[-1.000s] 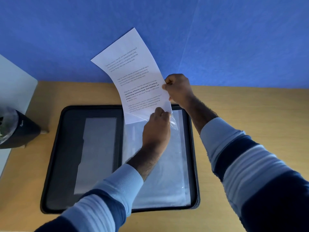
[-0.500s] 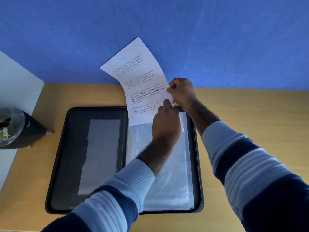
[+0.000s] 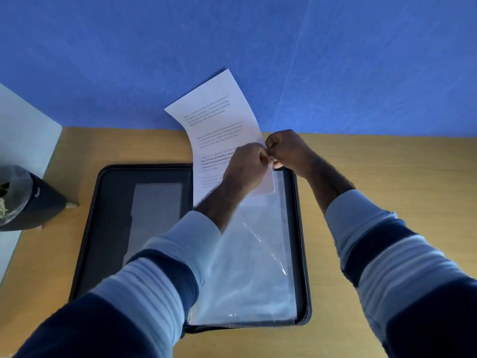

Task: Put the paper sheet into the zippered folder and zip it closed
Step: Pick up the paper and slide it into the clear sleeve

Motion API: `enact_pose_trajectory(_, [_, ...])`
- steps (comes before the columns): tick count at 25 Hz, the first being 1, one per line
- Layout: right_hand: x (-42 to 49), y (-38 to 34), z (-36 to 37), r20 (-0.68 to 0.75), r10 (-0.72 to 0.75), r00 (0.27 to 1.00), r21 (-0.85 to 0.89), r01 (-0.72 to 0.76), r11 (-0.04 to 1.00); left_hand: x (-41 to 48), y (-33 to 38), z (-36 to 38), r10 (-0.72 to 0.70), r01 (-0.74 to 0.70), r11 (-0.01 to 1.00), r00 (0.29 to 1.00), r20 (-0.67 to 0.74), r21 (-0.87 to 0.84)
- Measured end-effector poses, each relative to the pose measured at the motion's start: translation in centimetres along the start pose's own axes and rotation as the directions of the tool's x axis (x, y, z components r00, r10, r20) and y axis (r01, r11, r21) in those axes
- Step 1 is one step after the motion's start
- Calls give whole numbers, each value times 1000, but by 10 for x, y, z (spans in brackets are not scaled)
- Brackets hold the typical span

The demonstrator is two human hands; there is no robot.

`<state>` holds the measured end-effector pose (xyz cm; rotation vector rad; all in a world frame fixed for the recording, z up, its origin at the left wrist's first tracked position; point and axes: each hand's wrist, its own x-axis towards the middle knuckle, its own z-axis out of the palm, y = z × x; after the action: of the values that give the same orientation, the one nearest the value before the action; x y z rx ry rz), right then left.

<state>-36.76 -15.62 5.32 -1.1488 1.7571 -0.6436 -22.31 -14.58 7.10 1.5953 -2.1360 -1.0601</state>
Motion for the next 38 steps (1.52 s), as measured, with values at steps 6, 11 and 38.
enact_pose_trajectory(6, [-2,24,-6,143,116,983,-1,-117,993,1,-43,-6,-22,-7,988,982,187,151])
enact_pose_trajectory(11, [10,21,6,80,126,989,117,-135,984,-6,-53,5,3,-8,997,998,68,72])
enact_pose_trajectory(38, [50,-18,9,-186,-47,981,-145,20,989,-1,-94,-36,-111,96,956,993,37,278])
